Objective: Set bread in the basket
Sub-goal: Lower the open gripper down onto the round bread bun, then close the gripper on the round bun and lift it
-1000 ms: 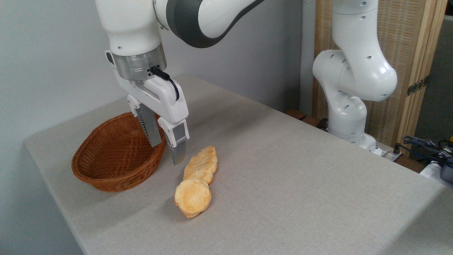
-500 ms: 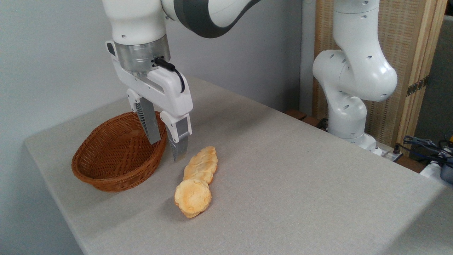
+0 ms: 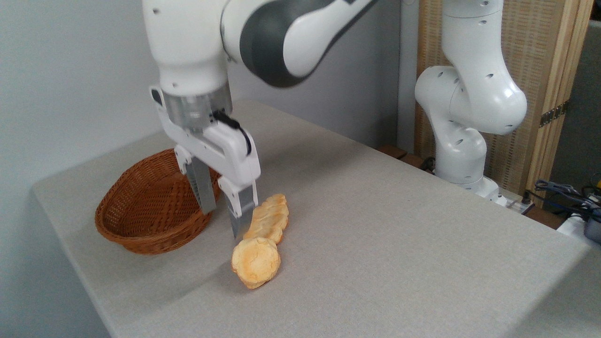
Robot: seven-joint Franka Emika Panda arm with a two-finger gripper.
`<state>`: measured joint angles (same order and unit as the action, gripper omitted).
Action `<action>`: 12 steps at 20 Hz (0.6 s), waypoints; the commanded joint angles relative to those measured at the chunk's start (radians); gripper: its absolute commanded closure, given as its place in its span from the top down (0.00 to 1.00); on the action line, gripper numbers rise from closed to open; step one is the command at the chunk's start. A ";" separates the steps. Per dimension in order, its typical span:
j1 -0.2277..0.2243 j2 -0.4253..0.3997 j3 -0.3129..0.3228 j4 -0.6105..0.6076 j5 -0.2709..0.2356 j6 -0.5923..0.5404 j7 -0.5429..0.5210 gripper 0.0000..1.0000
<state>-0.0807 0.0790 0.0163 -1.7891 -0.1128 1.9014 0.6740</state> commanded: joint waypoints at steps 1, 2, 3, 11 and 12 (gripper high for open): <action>0.004 -0.011 0.017 -0.062 -0.002 0.061 0.036 1.00; 0.007 -0.008 0.027 -0.070 -0.002 0.061 0.041 1.00; 0.007 -0.001 0.048 -0.078 -0.001 0.061 0.042 1.00; 0.013 0.044 0.080 -0.081 -0.002 0.053 0.047 1.00; 0.012 0.053 0.079 -0.082 -0.002 0.051 0.045 1.00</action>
<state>-0.0657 0.1137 0.0883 -1.8663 -0.1123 1.9483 0.7060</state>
